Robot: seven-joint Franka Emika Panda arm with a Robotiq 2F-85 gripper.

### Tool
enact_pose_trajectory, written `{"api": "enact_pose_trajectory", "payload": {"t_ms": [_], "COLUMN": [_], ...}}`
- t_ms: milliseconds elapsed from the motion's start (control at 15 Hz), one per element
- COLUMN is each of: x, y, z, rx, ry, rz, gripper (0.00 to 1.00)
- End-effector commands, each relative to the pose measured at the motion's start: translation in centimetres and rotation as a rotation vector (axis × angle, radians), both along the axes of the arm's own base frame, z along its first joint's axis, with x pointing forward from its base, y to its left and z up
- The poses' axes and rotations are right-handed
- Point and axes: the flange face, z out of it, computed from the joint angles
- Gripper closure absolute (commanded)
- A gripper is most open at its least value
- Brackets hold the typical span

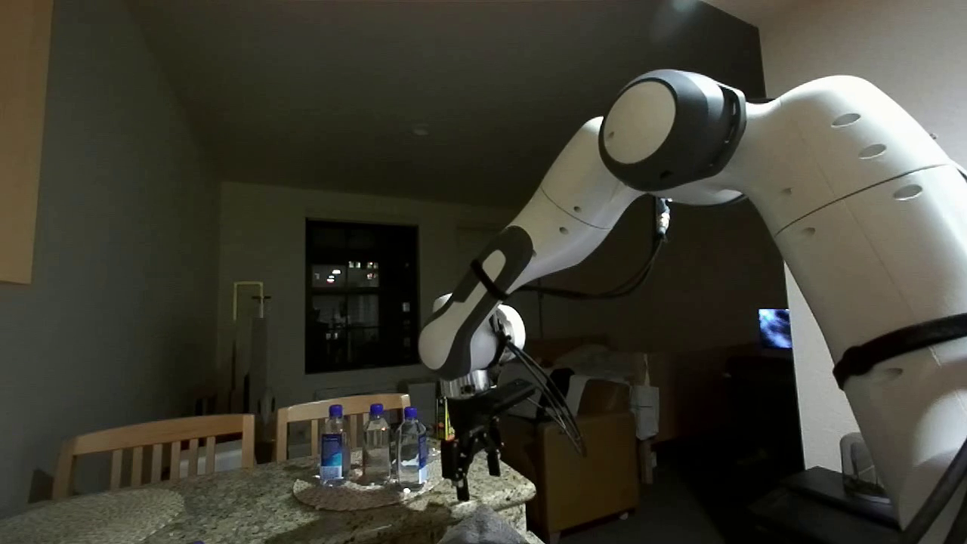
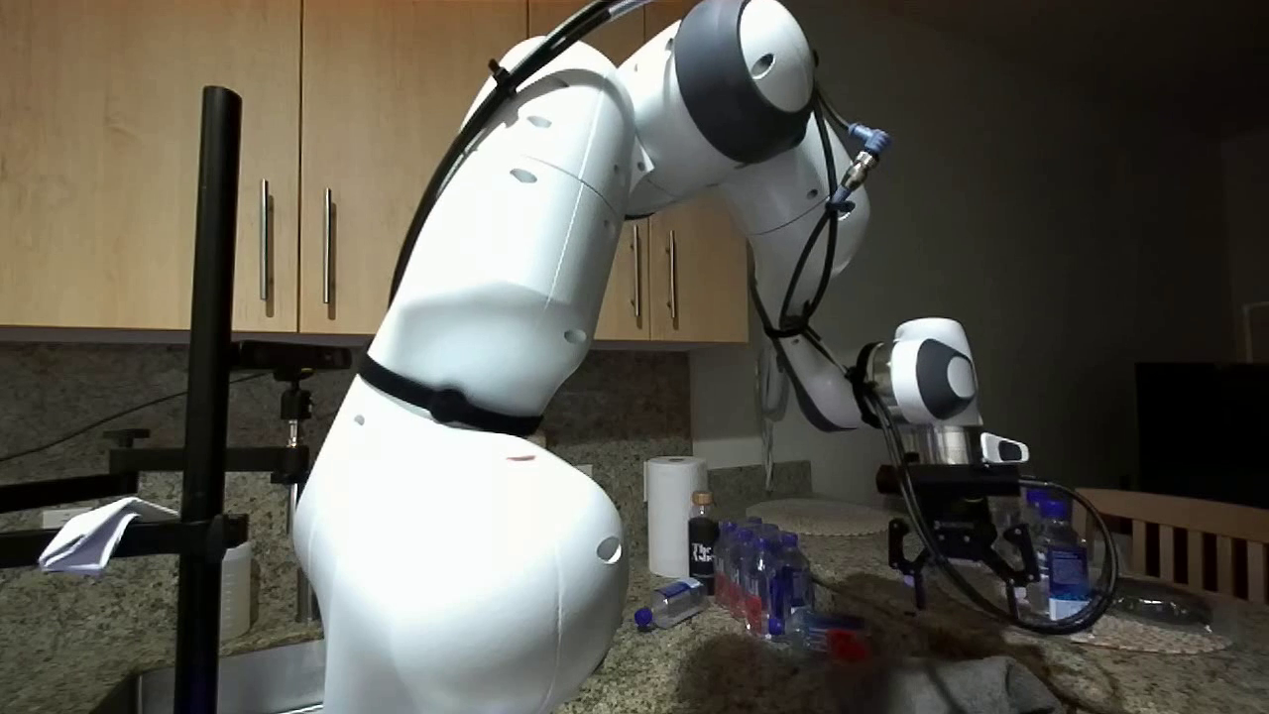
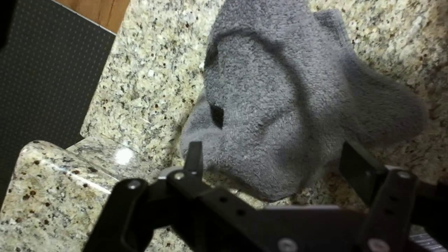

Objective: Move the cloth

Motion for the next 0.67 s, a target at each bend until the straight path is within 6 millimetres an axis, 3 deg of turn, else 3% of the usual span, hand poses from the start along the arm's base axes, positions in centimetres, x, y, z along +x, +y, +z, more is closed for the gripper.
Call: {"api": "enact_pose_trajectory", "payload": {"t_ms": [0,600], "x": [-1.7,-5.6], "y": [-0.2,-0.5], "z": [3.3,8.2], "rx": [0.02,0.052], "ry": [0.005,0.036], "rz": [0.03,-0.003], "gripper": [0.0,0.0]}}
